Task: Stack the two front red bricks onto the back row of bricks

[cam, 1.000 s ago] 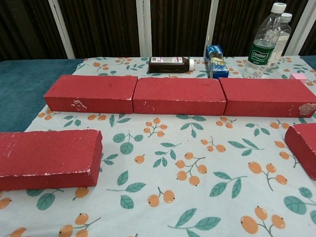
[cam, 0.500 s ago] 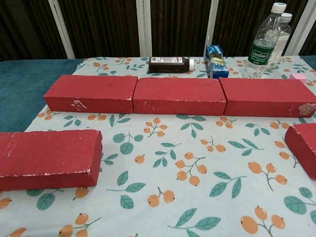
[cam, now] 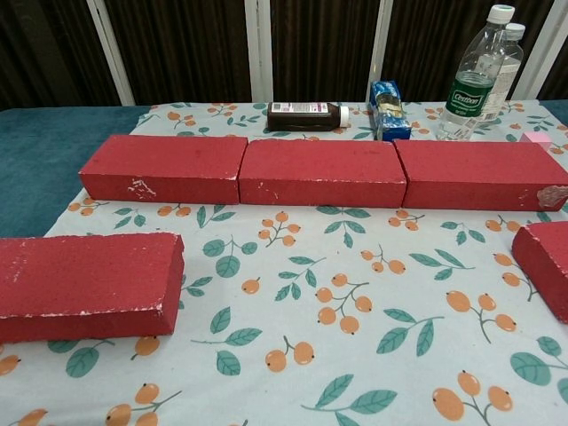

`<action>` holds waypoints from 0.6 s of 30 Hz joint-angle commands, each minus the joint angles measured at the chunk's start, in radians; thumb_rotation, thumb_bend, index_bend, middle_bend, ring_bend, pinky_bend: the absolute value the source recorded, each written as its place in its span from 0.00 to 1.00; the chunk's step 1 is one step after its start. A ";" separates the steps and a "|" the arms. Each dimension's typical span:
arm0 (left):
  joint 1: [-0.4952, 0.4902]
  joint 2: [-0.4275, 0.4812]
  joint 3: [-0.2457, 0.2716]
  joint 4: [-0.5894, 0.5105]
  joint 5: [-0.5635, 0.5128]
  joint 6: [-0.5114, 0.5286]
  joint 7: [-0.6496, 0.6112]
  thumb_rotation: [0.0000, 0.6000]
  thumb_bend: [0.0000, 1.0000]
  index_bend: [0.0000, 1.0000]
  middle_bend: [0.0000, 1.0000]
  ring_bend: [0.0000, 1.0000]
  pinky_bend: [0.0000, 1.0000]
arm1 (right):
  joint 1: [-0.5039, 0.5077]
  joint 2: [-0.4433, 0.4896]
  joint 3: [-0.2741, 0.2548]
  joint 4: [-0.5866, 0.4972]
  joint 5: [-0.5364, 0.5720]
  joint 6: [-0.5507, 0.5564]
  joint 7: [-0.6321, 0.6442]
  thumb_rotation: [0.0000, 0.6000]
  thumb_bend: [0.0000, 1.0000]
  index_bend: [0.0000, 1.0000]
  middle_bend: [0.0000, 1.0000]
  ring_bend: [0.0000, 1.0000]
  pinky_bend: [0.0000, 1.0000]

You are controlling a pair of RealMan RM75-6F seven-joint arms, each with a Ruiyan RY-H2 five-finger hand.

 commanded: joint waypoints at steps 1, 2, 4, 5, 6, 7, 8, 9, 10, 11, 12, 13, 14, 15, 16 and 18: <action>0.001 -0.001 0.000 -0.002 -0.001 0.000 0.002 1.00 0.21 0.09 0.00 0.00 0.23 | 0.005 -0.006 -0.004 0.002 0.004 -0.002 -0.005 1.00 0.23 0.00 0.00 0.00 0.00; 0.001 -0.001 -0.001 -0.002 -0.003 0.001 0.003 1.00 0.21 0.09 0.00 0.00 0.23 | 0.007 -0.008 -0.005 0.001 0.005 -0.002 -0.006 1.00 0.23 0.00 0.00 0.00 0.00; 0.001 -0.002 -0.003 -0.003 -0.006 0.002 0.004 1.00 0.21 0.09 0.00 0.00 0.23 | 0.010 -0.011 -0.008 -0.003 0.004 0.000 -0.010 1.00 0.23 0.00 0.00 0.00 0.00; 0.002 -0.002 -0.003 -0.003 -0.007 0.002 0.004 1.00 0.21 0.09 0.00 0.00 0.23 | 0.012 -0.012 -0.009 -0.005 0.003 0.002 -0.012 1.00 0.24 0.00 0.00 0.00 0.00; 0.002 -0.003 -0.004 -0.002 -0.008 0.002 0.005 1.00 0.21 0.09 0.00 0.00 0.23 | 0.013 -0.014 -0.009 -0.008 0.003 0.005 -0.014 1.00 0.24 0.00 0.00 0.00 0.00; 0.002 -0.003 -0.004 -0.003 -0.009 0.002 0.005 1.00 0.21 0.09 0.00 0.00 0.23 | 0.015 -0.016 -0.009 -0.011 0.002 0.007 -0.015 1.00 0.24 0.00 0.00 0.00 0.00; 0.002 -0.003 -0.005 -0.003 -0.010 0.002 0.004 1.00 0.21 0.09 0.00 0.00 0.23 | 0.016 -0.018 -0.009 -0.013 0.002 0.009 -0.017 1.00 0.24 0.00 0.00 0.00 0.00; 0.002 -0.003 -0.005 -0.003 -0.011 0.002 0.004 1.00 0.21 0.09 0.00 0.00 0.23 | 0.018 -0.020 -0.010 -0.015 0.002 0.011 -0.019 1.00 0.24 0.00 0.00 0.00 0.00; 0.002 -0.003 -0.006 -0.003 -0.012 0.003 0.004 1.00 0.21 0.09 0.00 0.00 0.23 | 0.020 -0.022 -0.011 -0.016 0.002 0.013 -0.021 1.00 0.24 0.00 0.00 0.00 0.00; 0.003 -0.003 -0.007 -0.003 -0.014 0.004 0.003 1.00 0.21 0.09 0.00 0.00 0.23 | 0.021 -0.025 -0.012 -0.016 0.003 0.014 -0.025 1.00 0.24 0.00 0.00 0.00 0.00; 0.003 -0.003 -0.008 -0.004 -0.015 0.005 0.002 1.00 0.21 0.09 0.00 0.00 0.23 | 0.023 -0.028 -0.013 -0.017 0.005 0.015 -0.028 1.00 0.24 0.00 0.00 0.00 0.00; 0.004 -0.003 -0.009 -0.004 -0.017 0.007 0.000 1.00 0.21 0.09 0.00 0.00 0.23 | 0.024 -0.030 -0.014 -0.017 0.007 0.018 -0.031 1.00 0.24 0.00 0.00 0.00 0.00; 0.005 -0.004 -0.009 -0.005 -0.019 0.008 0.000 1.00 0.21 0.09 0.00 0.00 0.23 | 0.025 -0.033 -0.014 -0.017 0.008 0.021 -0.033 1.00 0.24 0.00 0.00 0.00 0.00; 0.006 -0.004 -0.010 -0.005 -0.021 0.008 -0.001 1.00 0.21 0.09 0.00 0.00 0.23 | 0.026 -0.035 -0.013 -0.018 0.010 0.026 -0.034 1.00 0.24 0.00 0.00 0.00 0.00; 0.006 -0.004 -0.011 -0.006 -0.023 0.009 -0.002 1.00 0.21 0.09 0.00 0.00 0.23 | 0.026 -0.037 -0.013 -0.018 0.011 0.031 -0.036 1.00 0.24 0.00 0.00 0.00 0.00; 0.007 -0.003 -0.011 -0.007 -0.026 0.009 -0.001 1.00 0.21 0.09 0.00 0.00 0.23 | 0.028 -0.041 -0.012 -0.021 0.013 0.037 -0.039 1.00 0.24 0.00 0.00 0.00 0.00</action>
